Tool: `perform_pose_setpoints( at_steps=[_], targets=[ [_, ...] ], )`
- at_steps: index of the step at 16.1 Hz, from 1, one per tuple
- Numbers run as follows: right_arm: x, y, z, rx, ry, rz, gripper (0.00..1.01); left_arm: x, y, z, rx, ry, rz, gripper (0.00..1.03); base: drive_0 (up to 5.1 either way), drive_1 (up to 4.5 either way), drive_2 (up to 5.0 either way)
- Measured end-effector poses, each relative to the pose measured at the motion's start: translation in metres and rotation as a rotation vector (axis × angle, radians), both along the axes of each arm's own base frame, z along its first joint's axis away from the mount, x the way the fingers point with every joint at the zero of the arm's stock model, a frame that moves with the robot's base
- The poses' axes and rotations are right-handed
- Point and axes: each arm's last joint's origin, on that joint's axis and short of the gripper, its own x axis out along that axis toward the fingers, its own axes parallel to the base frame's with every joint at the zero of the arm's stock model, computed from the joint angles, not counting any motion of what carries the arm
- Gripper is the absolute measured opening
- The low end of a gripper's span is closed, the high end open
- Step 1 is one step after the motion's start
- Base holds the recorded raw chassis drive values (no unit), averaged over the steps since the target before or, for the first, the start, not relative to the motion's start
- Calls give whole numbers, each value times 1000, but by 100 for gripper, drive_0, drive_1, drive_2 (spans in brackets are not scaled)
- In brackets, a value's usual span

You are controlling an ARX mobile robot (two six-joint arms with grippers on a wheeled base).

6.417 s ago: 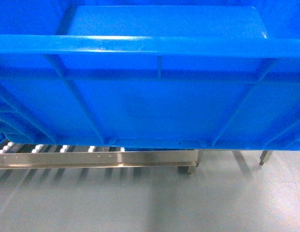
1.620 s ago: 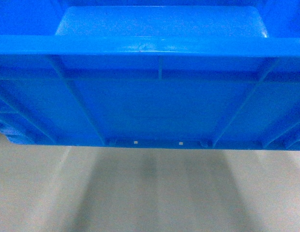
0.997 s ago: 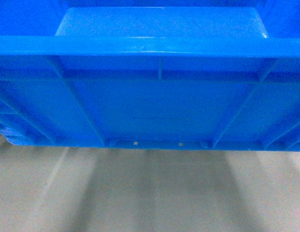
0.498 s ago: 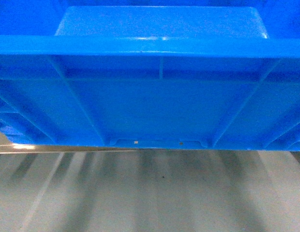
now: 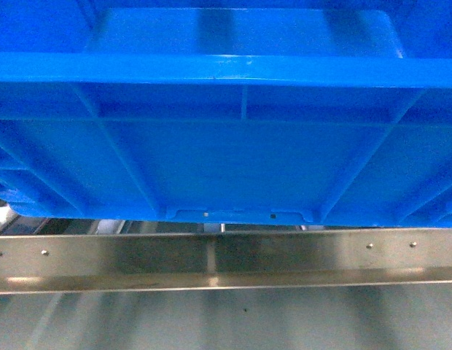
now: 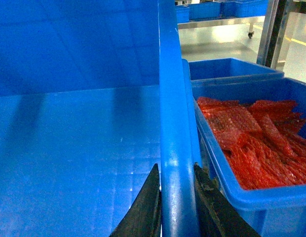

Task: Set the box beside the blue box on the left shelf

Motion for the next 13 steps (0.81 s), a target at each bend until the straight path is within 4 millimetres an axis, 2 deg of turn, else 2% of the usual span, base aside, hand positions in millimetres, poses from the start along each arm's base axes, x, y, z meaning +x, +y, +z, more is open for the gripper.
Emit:
perform_pose_setpoints(
  at_steps=[12,13],
  targets=[
    [0,0,0,1,-3,1,11,0,0,0,0,2,0,11,9,428,-411],
    [0,0,0,1,-3,1,11,0,0,0,0,0,1,11,0,0,0]
  ],
)
